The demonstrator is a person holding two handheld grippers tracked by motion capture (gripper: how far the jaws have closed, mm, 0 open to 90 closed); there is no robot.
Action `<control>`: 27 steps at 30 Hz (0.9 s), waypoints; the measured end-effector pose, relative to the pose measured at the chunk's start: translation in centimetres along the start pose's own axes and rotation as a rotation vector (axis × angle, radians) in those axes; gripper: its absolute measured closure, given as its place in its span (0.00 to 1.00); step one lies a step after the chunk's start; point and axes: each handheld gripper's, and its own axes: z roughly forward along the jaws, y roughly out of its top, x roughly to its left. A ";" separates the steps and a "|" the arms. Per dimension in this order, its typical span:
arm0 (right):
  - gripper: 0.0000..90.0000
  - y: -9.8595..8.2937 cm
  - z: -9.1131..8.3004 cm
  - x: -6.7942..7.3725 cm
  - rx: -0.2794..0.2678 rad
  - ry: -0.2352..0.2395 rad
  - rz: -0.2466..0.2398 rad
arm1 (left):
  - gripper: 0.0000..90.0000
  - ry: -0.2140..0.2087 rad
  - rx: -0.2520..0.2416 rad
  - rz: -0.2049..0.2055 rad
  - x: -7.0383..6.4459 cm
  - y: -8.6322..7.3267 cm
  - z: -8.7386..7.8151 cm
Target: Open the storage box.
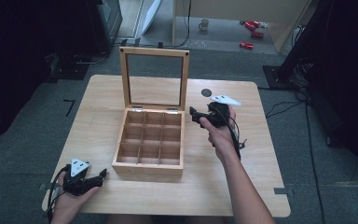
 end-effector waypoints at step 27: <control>0.15 -9.3 -7.7 -7.0 0.078 -0.175 0.022 | 0.27 0.002 0.000 -0.001 0.0 0.0 0.0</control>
